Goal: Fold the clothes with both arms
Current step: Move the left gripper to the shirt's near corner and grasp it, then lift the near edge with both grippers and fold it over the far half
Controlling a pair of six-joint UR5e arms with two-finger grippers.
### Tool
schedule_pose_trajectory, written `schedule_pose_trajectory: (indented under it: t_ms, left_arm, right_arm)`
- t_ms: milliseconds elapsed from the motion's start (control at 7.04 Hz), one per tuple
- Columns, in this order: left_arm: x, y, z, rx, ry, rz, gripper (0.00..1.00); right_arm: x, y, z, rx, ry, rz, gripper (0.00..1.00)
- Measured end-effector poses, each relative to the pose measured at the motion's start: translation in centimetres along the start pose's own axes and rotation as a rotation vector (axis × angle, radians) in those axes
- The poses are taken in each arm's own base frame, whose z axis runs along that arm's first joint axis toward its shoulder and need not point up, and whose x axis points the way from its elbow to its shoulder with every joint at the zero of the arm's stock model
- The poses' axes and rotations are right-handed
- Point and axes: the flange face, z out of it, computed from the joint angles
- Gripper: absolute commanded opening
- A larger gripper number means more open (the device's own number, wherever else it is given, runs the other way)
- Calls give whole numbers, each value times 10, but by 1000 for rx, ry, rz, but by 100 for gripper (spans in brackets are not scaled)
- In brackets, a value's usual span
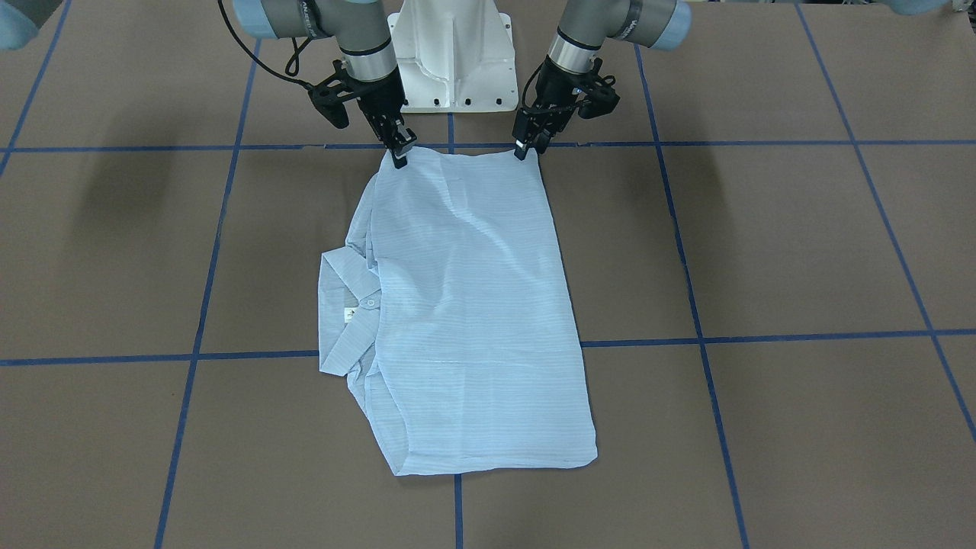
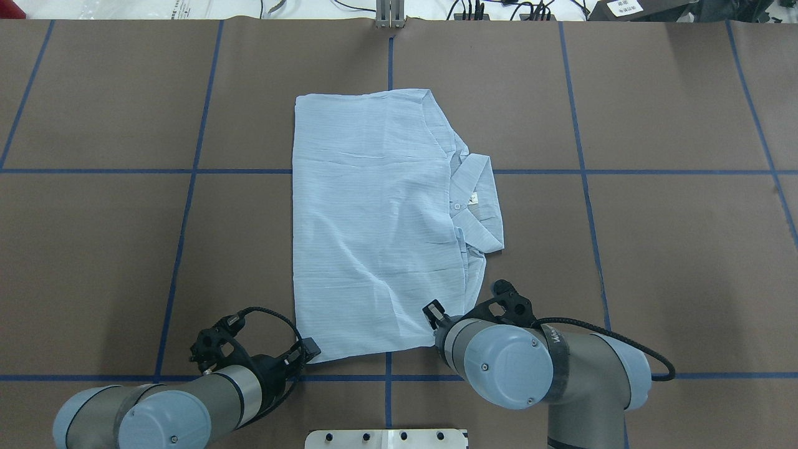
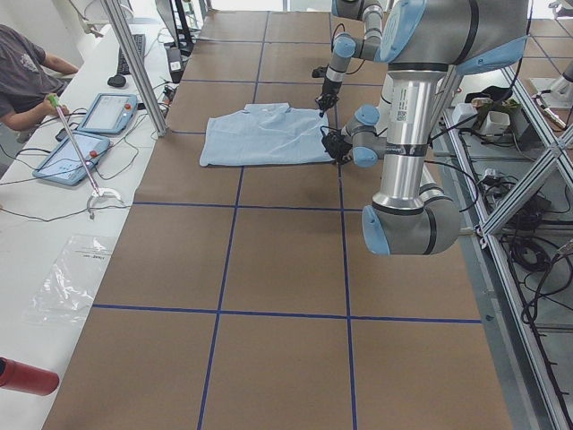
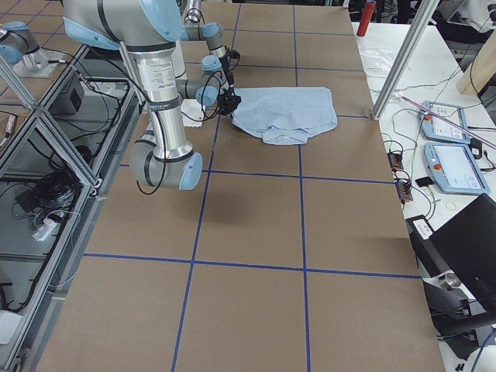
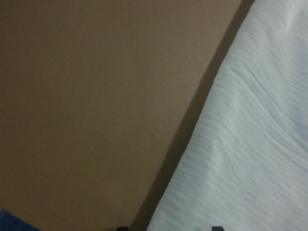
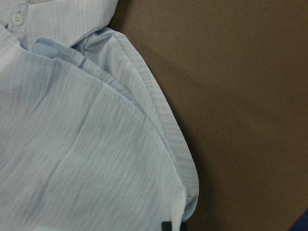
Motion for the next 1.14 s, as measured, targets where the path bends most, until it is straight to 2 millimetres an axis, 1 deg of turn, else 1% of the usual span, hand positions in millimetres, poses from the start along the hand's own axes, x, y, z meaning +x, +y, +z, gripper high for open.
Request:
schedule_pose_trajectory:
  t_ms: [426, 568, 852, 994, 1136]
  left_arm:
    - [0, 4, -1, 1, 1, -32, 0]
    - [2, 5, -5, 0, 6, -36, 0]
    - [14, 5, -23, -11, 27, -44, 0]
    - [22, 6, -38, -17, 37, -49, 0]
    - [30, 6, -51, -25, 51, -58, 0]
  right_arm:
    - [0, 0, 0, 0, -1, 0, 0]
    - [-1, -1, 0, 0, -1, 0, 0]
    - [-2, -1, -3, -1, -6, 0, 0]
    - [-4, -2, -11, -10, -16, 2, 0]
    - [-4, -6, -24, -23, -31, 7, 0]
